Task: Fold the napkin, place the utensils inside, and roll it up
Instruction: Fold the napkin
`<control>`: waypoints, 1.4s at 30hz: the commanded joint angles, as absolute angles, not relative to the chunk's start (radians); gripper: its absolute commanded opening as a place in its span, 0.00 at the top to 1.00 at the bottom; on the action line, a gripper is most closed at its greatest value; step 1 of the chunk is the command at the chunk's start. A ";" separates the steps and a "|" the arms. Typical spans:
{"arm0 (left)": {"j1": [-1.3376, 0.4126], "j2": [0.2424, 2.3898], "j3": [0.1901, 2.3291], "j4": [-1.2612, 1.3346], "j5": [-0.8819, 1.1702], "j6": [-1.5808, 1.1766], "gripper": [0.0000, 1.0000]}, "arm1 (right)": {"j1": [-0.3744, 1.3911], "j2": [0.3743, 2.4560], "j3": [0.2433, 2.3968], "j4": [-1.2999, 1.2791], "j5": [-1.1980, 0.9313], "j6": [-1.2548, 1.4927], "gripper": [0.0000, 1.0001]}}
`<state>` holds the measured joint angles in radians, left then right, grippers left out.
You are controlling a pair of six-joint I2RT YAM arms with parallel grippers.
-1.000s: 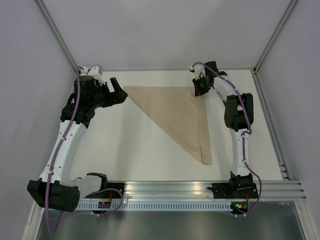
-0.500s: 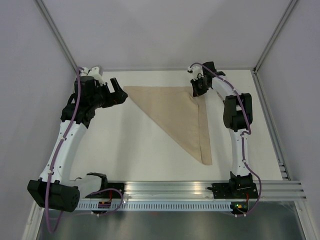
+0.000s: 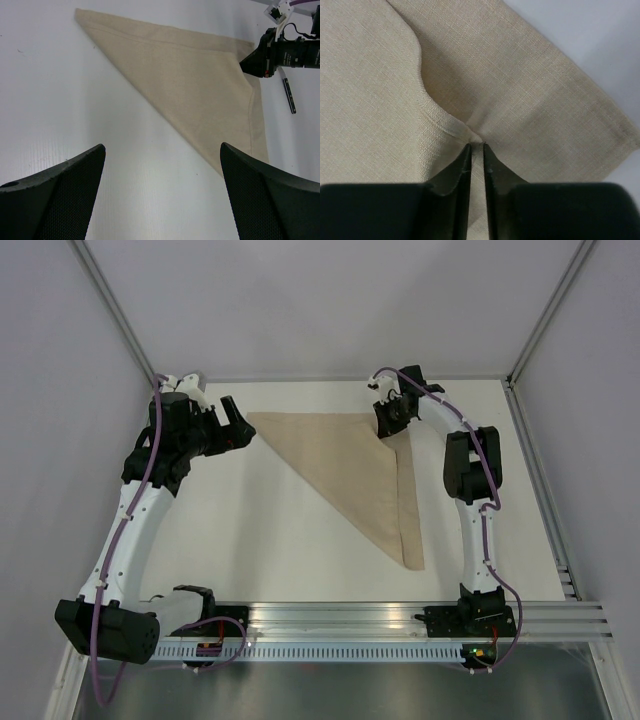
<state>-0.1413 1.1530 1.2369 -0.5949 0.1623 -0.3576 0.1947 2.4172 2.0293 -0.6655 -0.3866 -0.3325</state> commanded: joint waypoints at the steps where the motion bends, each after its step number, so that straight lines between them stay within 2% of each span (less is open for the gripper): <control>1: -0.138 1.154 1.236 -0.563 0.176 -0.334 0.01 | 0.201 2.335 2.013 -0.646 -0.408 -0.319 0.75; 4: -0.140 1.154 1.236 -0.564 0.176 -0.334 0.01 | 0.201 2.300 1.976 -0.615 -0.416 -0.305 0.65; 9: -0.138 1.155 1.238 -0.563 0.178 -0.334 0.01 | 0.199 2.278 1.976 -0.623 -0.449 -0.285 0.57; 16: -0.138 1.157 1.238 -0.563 0.179 -0.334 0.01 | 0.204 2.270 1.979 -0.672 -0.525 -0.285 0.53; 25: -0.138 1.163 1.238 -0.563 0.179 -0.333 0.01 | 0.221 2.289 1.933 -0.608 -0.417 -0.299 0.49; 30: -0.140 1.167 1.238 -0.563 0.178 -0.333 0.01 | 0.224 2.289 1.908 -0.529 -0.290 -0.304 0.40; 37: -0.140 1.170 1.238 -0.565 0.173 -0.331 0.01 | 0.219 2.273 1.861 -0.448 -0.206 -0.313 0.37; 42: -0.138 1.172 1.238 -0.565 0.175 -0.331 0.01 | 0.207 2.301 1.894 -0.449 -0.187 -0.299 0.41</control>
